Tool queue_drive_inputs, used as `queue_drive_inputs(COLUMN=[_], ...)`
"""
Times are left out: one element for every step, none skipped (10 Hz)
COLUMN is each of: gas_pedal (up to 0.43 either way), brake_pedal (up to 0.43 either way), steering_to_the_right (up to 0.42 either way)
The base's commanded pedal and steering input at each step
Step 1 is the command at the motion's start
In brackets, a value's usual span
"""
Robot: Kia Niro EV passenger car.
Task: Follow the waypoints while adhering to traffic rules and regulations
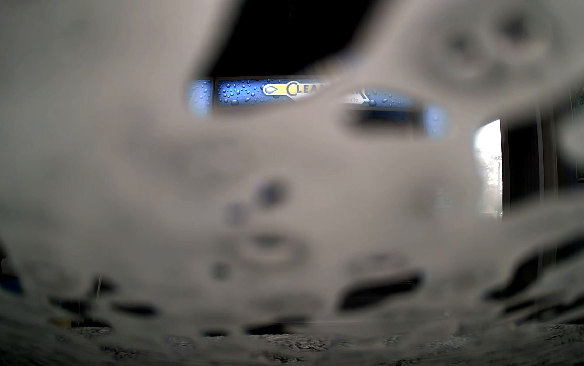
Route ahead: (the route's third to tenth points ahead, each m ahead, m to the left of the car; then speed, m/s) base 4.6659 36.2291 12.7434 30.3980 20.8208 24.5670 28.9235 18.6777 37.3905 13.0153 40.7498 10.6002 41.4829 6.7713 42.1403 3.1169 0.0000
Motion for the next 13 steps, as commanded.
queue_drive_inputs(gas_pedal=[0.0, 0.0, 0.0, 0.0, 0.0, 0.0, 0.0, 0.0, 0.0, 0.0, 0.0, 0.0, 0.0], brake_pedal=[0.006, 0.0, 0.0, 0.0, 0.0, 0.0, 0.0, 0.006, 0.0, 0.0, 0.0, 0.0, 0.0], steering_to_the_right=[-0.014, -0.015, -0.014, -0.014, -0.014, -0.014, -0.014, -0.014, -0.014, -0.015, -0.014, -0.015, -0.014])
